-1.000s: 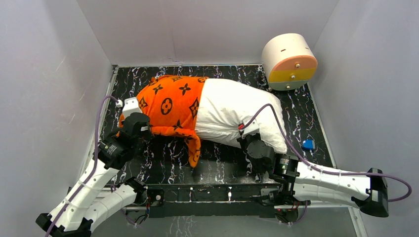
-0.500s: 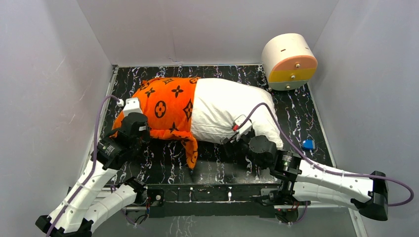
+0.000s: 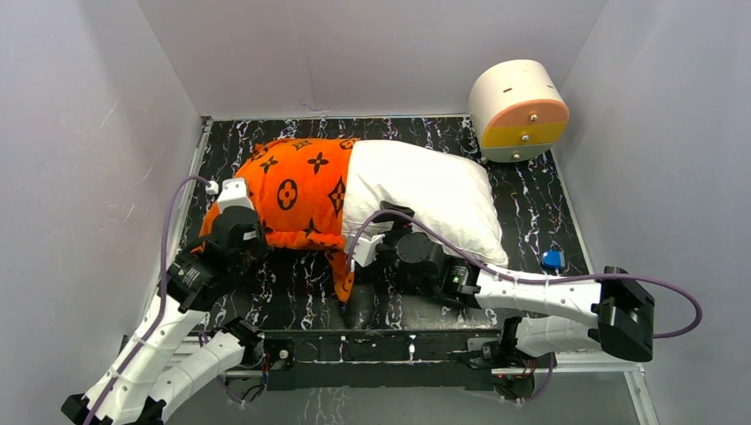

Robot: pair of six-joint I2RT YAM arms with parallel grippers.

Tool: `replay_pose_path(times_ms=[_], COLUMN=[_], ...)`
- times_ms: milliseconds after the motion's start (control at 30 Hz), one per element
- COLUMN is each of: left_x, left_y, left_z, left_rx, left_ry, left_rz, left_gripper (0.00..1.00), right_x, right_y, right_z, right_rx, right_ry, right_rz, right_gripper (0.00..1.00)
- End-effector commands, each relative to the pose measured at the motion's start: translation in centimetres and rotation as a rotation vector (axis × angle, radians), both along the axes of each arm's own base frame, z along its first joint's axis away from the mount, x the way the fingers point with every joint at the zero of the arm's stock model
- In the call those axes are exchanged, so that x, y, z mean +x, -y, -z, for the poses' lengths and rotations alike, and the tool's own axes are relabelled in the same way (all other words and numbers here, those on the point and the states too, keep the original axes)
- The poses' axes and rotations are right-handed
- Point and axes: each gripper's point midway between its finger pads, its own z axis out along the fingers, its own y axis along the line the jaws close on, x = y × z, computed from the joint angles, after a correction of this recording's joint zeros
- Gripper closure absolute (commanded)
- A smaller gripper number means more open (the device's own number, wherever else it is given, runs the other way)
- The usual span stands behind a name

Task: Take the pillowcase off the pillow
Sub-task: Remove the pillow from the pillowcase.

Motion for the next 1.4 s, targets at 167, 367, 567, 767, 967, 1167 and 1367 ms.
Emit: replay_pose_path(times_ms=[167,367,567,767,967,1167,1367], left_x=[0.3,0.3,0.4,-0.4,-1.7,-2.7,-1.7], left_y=[0.2,-0.3,-1.7,-5.8,-9.4,-10.6,-8.2], left_z=[-1.8,-1.9,-2.0,-2.5,-5.6,-7.3,-6.8], left_rx=[-0.073,-0.051,0.007,0.151,0.261,0.243,0.183], left_ry=[0.089,0.096,0.101,0.103,0.185,0.265,0.264], left_rz=[-0.01,-0.024,-0.082,-0.259,-0.407,-0.445,-0.294], left_gripper=[1.0,1.0,1.0,1.0,1.0,1.0,1.0], right_x=[7.0,7.2,6.4,4.9,2.4,0.7,0.2], right_y=[0.0,1.1,3.5,8.8,13.8,17.0,16.1], right_z=[7.5,6.7,2.9,4.1,5.5,4.6,4.2], right_rx=[-0.055,0.061,0.213,0.245,0.329,0.43,0.428], right_ry=[-0.275,-0.293,-0.264,-0.384,-0.492,-0.505,-0.524], right_rz=[0.152,0.226,0.269,0.512,0.73,0.798,0.699], right_gripper=[0.19,1.0,1.0,1.0,1.0,1.0,1.0])
